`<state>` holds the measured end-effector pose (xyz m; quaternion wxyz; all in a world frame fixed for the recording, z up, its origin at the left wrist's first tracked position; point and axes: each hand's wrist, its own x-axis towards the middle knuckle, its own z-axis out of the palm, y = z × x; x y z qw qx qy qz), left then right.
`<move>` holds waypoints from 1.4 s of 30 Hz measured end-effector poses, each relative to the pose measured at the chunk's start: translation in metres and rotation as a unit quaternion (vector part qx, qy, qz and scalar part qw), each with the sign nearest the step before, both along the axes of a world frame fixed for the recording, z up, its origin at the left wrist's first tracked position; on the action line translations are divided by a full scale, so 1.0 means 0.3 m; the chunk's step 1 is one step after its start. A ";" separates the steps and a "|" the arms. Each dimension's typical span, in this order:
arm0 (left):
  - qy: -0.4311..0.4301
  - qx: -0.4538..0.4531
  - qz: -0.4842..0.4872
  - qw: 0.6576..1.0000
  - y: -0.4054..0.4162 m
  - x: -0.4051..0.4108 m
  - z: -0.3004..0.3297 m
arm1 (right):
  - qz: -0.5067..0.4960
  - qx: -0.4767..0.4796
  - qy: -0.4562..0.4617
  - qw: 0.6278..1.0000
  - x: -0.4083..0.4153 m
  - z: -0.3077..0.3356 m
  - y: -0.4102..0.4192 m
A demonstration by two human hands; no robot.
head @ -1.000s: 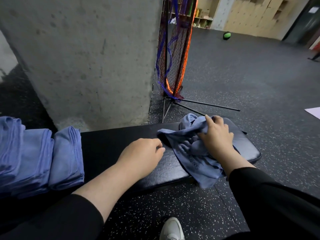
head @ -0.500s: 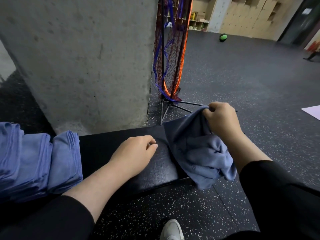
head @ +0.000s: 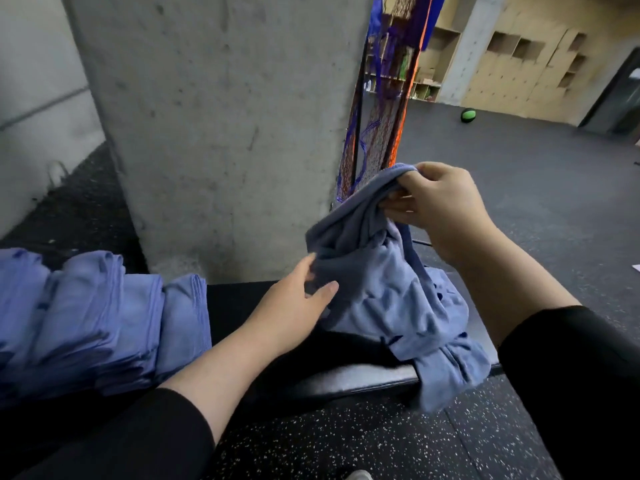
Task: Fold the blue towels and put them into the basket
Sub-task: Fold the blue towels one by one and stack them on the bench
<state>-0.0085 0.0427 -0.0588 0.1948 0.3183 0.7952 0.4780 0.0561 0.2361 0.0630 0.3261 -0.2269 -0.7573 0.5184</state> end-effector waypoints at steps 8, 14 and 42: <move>-0.004 0.102 0.096 0.990 -0.077 -0.111 -0.009 | 0.101 0.046 -0.079 0.991 -0.046 -0.149 -0.185; 0.073 0.042 0.066 0.994 -0.068 -0.134 -0.036 | 0.158 0.041 -0.126 0.979 -0.060 -0.329 -0.198; 0.240 -0.373 -0.114 0.889 0.068 -0.145 -0.253 | 0.081 0.337 -0.408 0.844 -0.095 -0.730 0.018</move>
